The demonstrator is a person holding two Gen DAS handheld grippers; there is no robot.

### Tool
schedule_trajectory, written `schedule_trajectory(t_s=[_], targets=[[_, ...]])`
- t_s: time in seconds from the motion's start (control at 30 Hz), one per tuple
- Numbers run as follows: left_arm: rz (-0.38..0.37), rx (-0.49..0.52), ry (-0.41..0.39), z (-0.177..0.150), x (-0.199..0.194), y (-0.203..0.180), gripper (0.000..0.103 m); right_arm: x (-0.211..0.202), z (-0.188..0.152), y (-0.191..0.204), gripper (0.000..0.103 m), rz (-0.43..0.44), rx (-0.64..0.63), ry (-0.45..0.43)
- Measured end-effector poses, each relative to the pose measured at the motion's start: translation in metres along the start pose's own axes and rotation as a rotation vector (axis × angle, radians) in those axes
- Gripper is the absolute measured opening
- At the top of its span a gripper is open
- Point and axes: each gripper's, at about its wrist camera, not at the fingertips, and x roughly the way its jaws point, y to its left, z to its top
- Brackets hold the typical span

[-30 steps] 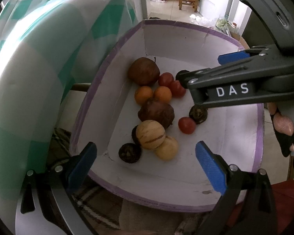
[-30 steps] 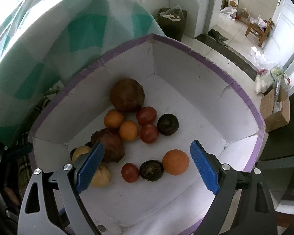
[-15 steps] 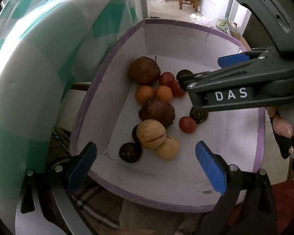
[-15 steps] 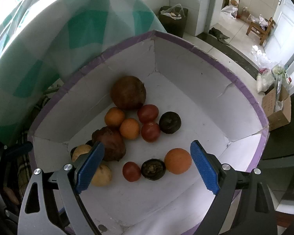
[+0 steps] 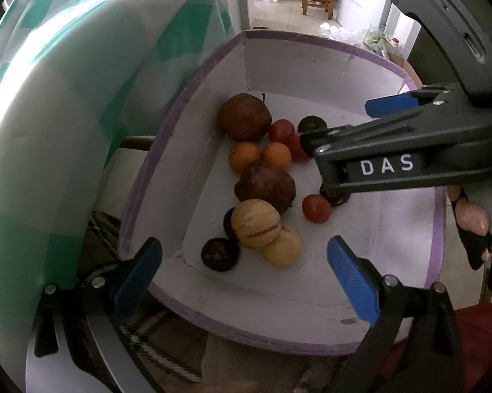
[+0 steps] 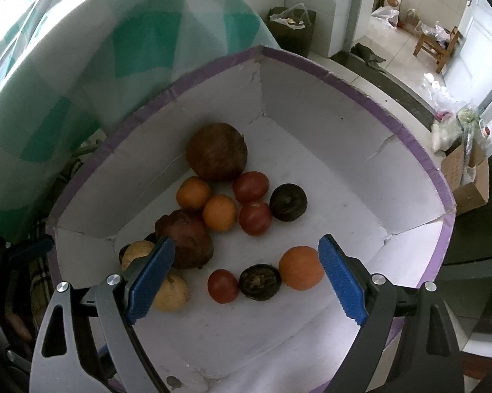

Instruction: Organize fruits

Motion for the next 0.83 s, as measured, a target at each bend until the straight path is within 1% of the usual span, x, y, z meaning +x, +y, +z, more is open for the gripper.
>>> schedule_trajectory(t_s=[0.57, 0.83], targets=[[0.007, -0.007, -0.004, 0.0005, -0.0018, 0.0014, 0.101, 0.0037, -0.0011, -0.0004, 0.087, 0.006, 0.005, 0.01], [0.011, -0.015, 0.014, 0.003, 0.0012, 0.0017, 0.101, 0.0041, -0.002, -0.0008, 0.087, 0.01, 0.004, 0.014]])
